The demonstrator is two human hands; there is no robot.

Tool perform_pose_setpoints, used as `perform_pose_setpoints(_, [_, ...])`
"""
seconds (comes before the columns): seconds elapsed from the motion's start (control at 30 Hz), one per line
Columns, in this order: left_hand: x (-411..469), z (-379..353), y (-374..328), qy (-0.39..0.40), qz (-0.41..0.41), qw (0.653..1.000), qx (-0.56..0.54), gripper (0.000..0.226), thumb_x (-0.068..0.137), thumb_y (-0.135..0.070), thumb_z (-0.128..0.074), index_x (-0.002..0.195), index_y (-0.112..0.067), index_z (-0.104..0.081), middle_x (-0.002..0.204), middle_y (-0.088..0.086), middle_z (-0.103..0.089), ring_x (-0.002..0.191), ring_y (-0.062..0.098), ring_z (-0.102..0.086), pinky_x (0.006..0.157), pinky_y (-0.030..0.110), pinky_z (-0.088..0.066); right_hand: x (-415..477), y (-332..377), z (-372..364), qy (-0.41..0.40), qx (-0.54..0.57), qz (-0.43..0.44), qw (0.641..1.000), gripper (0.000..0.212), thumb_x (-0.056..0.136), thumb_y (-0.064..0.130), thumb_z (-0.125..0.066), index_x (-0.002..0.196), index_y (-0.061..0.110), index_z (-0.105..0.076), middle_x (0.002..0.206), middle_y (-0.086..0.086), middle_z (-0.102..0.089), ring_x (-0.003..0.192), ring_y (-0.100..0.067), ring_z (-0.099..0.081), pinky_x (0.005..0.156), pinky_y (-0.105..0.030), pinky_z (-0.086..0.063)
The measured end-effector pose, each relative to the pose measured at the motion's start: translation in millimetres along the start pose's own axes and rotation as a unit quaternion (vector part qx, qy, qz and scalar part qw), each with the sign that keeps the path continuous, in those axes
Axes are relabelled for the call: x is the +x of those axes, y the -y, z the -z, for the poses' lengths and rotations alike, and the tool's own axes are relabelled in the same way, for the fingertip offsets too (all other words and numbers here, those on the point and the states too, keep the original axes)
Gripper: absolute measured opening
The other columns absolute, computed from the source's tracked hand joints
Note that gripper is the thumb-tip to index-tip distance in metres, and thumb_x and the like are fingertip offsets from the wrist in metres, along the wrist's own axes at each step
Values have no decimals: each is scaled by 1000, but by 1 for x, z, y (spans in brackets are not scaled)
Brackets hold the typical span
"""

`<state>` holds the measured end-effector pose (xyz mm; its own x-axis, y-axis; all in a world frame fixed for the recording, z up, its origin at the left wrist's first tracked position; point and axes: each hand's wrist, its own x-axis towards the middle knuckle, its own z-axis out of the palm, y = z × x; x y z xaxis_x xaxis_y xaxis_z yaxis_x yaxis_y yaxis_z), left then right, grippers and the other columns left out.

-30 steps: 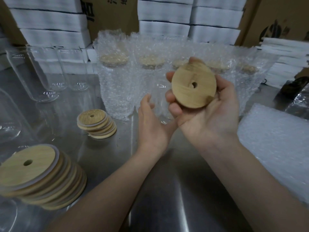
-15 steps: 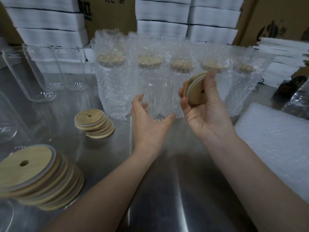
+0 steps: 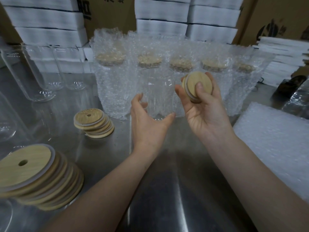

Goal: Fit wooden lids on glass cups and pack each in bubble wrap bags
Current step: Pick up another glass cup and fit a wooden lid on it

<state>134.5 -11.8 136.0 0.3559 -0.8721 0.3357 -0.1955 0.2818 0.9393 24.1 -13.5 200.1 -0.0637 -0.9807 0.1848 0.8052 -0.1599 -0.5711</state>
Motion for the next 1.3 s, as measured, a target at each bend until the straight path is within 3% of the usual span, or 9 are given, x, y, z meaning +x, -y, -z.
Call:
perform_pose_setpoints(0.13, [-1, 0, 0, -3, -8, 1000, 13, 94, 68, -32, -87, 142, -29, -29, 131, -6, -44, 123, 11, -46, 105, 37, -44, 0, 0, 2, -12, -75, 14, 997, 43, 88, -6, -61, 116, 26, -53, 124, -22, -58, 69, -25, -72, 57, -24, -56])
perform_pose_setpoints(0.3, [-4, -1, -1, -9, -46, 998, 41, 94, 66, -29, -87, 141, -26, -31, 132, -2, -44, 125, 13, -45, 107, 35, -41, -1, 3, 3, -29, -138, 33, 990, 27, 89, 11, -67, 108, 26, -54, 94, -11, -64, 53, -19, -61, 41, -19, -45])
perform_pose_setpoints(0.4, [-5, 0, -2, -9, -81, 995, 65, 95, 65, -29, -86, 143, -22, -33, 129, -7, -39, 125, 13, -43, 107, 27, -35, -2, 6, 3, -50, -202, 60, 976, 6, 97, 28, -59, 99, 22, -58, 75, -3, -63, 47, -18, -59, 35, -19, -36])
perform_pose_setpoints(0.5, [-6, 2, -3, -23, -115, 987, 107, 91, 67, -25, -84, 143, -20, -35, 130, -3, -40, 125, 17, -42, 108, 31, -33, -1, 10, 4, -91, -248, 101, 959, 27, 105, 38, -41, 96, 21, -60, 69, -5, -64, 46, -20, -62, 35, -18, -33])
perform_pose_setpoints(0.8, [-8, 4, -5, -66, -152, 963, 211, 91, 67, -15, -83, 146, -25, -39, 131, 8, -44, 122, 23, -38, 103, 30, -31, 2, 12, 3, -129, -270, 196, 934, 22, 106, 28, -38, 120, 30, -55, 122, -3, -59, 85, -31, -72, 57, -32, -57])
perform_pose_setpoints(0.9, [-10, 3, -8, -74, -166, 955, 233, 89, 65, -14, -82, 144, -25, -43, 130, 9, -47, 121, 29, -43, 105, 44, -38, 4, 9, 5, -118, -286, 210, 928, 28, 103, 25, -42, 125, 31, -59, 130, 9, -54, 118, -22, -59, 80, -37, -60])
perform_pose_setpoints(1.0, [-11, 3, -10, -77, -172, 951, 244, 87, 65, -13, -81, 143, -27, -45, 132, 8, -47, 122, 31, -43, 103, 49, -39, 4, 6, 6, -75, -335, 219, 913, 32, 99, 23, -43, 123, 35, -60, 131, 20, -56, 128, -7, -52, 108, -41, -46])
perform_pose_setpoints(1.13, [-12, 3, -9, -75, -172, 948, 257, 90, 65, -14, -82, 145, -30, -43, 137, 7, -46, 127, 31, -41, 106, 49, -36, -1, 1, 7, 19, -393, 236, 888, 41, 99, 14, -39, 138, 17, -52, 134, 9, -53, 111, 20, -52, 94, -4, -40])
perform_pose_setpoints(1.3, [-13, 3, -9, -79, -176, 940, 280, 94, 64, -11, -80, 146, -32, -41, 143, 6, -44, 131, 29, -37, 106, 44, -31, 0, -3, 11, 66, -454, 219, 861, 41, 97, 12, -43, 136, 22, -53, 132, 12, -56, 127, 0, -52, 107, -19, -39])
